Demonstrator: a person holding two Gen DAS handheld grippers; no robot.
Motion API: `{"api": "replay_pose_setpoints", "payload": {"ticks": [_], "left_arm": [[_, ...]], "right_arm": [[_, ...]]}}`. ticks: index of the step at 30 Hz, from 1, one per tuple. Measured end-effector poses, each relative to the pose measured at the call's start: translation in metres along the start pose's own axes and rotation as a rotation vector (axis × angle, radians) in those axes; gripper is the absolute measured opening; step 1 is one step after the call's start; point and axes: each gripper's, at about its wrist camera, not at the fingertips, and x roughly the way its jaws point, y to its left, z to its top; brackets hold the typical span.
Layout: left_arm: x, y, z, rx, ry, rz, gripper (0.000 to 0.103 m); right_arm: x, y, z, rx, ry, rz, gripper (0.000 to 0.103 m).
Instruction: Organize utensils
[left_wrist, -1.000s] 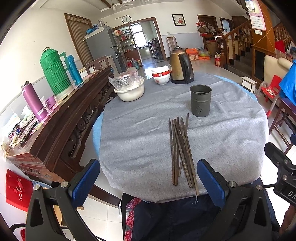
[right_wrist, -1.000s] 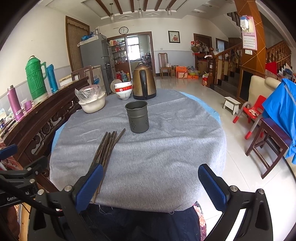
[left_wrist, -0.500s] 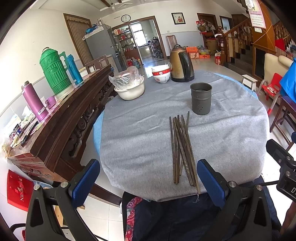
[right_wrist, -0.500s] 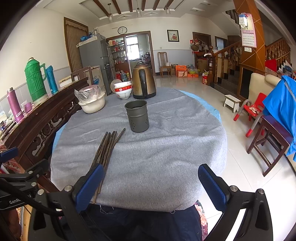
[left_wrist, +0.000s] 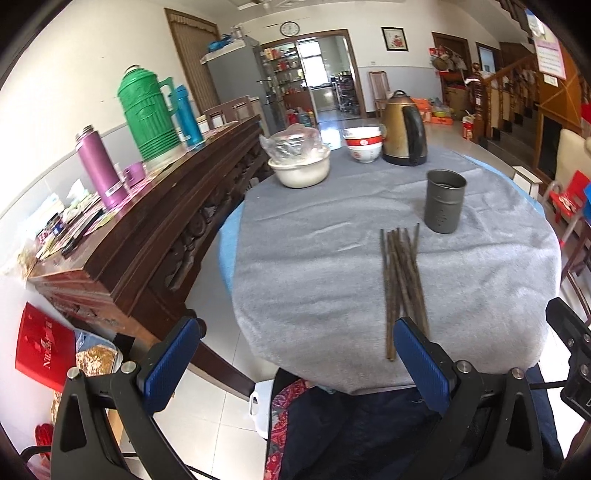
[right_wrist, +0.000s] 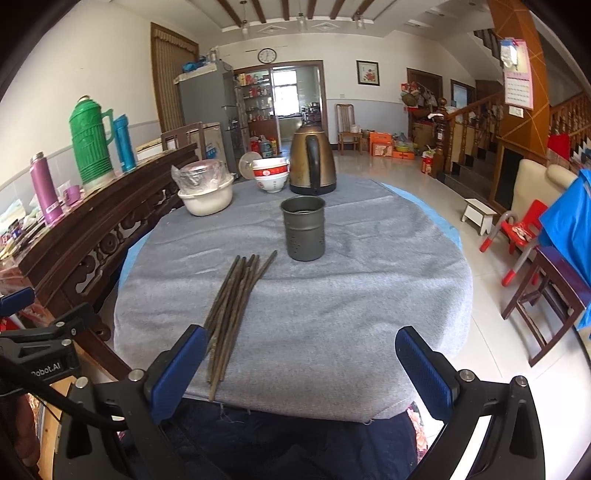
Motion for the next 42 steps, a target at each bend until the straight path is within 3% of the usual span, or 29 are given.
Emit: {"api": "replay_pose_setpoints", "payload": {"ticks": [14,28,34,38,42], "left_arm": [[0.001,0.034,-0.008,-0.065,-0.009,0.029,0.103],[0.019,0.038,0.001,-0.079,0.013,0.006,0.103],[0.054,0.033,0.014,-0.051,0.076,-0.029,0.103],[0.091,0.022,0.019,-0.047,0.180,-0.106,0.103],[0.122,0.014,0.023,-0.060,0.256,-0.178,0.094]], "right_arm": [[-0.002,0.040,0.007,-0.083,0.000,0.010,0.103],[0.014,0.033,0.021,-0.068,0.011,-0.009,0.103],[0.051,0.030,0.040,-0.057,0.057,0.030,0.103],[0.088,0.023,0.052,-0.016,0.116,0.082,0.102],[0.132,0.017,0.060,0.038,0.191,0.167,0.084]]}}
